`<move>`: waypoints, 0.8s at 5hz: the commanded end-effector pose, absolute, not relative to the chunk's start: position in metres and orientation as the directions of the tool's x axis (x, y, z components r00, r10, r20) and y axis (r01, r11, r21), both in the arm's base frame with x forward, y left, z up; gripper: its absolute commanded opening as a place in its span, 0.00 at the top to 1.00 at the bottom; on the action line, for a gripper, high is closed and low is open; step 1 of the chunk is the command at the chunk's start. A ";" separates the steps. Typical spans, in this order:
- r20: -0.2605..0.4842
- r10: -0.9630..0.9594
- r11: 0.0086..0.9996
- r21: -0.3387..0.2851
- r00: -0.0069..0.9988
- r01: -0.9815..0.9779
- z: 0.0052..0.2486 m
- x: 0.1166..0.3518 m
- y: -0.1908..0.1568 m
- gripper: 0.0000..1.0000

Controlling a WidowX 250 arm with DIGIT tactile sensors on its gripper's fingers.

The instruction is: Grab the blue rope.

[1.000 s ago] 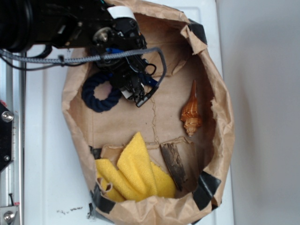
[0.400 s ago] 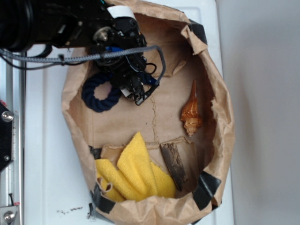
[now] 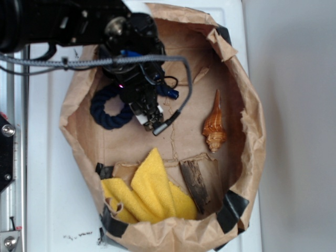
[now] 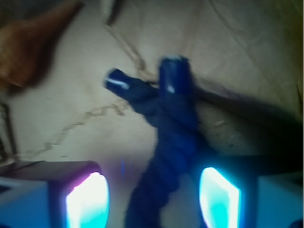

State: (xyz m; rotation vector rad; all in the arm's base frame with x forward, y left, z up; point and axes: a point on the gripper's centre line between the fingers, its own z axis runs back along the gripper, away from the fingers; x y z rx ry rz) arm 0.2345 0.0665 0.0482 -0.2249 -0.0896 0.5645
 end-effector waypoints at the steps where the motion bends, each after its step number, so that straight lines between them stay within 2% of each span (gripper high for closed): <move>1: 0.113 0.495 0.847 -0.285 0.862 -0.449 0.058 0.251 0.066 0.00; 2: 0.114 0.471 0.863 -0.265 0.875 -0.430 0.044 0.258 0.053 0.00; 4: 0.174 0.486 0.872 -0.172 0.857 -0.459 0.018 0.269 0.051 0.00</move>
